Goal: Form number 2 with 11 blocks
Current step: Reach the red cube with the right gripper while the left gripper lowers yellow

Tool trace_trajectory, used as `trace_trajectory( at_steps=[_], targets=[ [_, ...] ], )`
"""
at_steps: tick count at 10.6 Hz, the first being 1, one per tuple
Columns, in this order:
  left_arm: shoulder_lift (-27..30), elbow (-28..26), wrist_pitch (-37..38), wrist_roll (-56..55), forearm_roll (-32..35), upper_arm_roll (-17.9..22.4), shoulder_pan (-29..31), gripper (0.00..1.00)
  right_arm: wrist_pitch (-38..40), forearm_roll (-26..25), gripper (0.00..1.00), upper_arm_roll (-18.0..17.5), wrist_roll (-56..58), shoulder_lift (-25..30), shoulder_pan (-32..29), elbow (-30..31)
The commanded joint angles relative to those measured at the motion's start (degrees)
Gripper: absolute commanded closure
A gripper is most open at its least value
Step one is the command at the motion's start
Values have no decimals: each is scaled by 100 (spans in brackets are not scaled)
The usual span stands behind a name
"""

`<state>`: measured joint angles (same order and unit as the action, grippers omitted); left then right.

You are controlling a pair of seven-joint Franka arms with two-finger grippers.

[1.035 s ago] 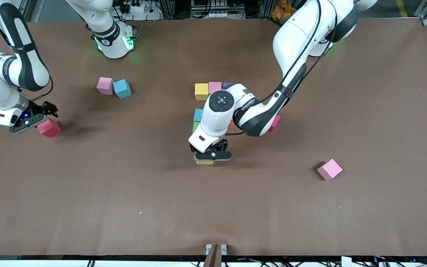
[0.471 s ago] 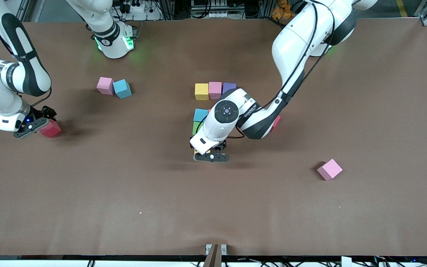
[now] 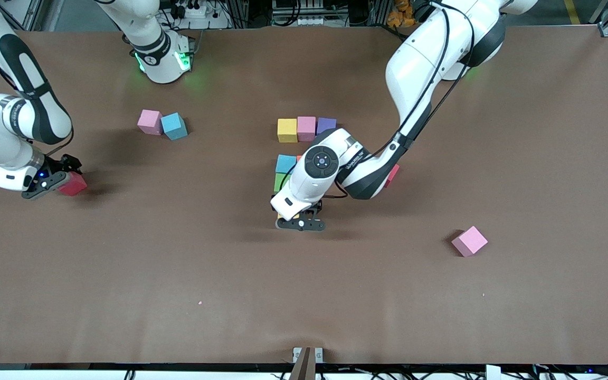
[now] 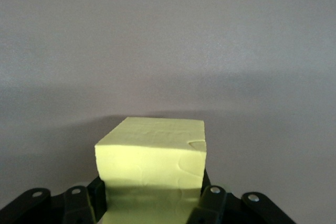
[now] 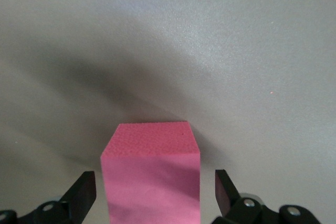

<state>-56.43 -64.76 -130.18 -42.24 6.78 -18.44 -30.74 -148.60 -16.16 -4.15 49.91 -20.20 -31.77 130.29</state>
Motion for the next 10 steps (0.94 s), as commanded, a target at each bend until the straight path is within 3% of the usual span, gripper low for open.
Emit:
trace_trajectory(
  at_steps=[1,2,8,10],
  targets=[
    [-70,122,54,355,-177,16,-38,97,-28,-124,0,-95,89,-159,-136,-179],
    [-87,113,54,409,-177,16,-38,96,-28,-124,2,-86,107,-159,-136,-188],
    [-158,122,19,383,-177,-1,-117,97,-19,-107,48,-139,89,-159,-118,-241],
    [-202,122,19,366,-185,-10,-117,98,33,-107,53,-261,107,-63,-101,-258]
  ],
)
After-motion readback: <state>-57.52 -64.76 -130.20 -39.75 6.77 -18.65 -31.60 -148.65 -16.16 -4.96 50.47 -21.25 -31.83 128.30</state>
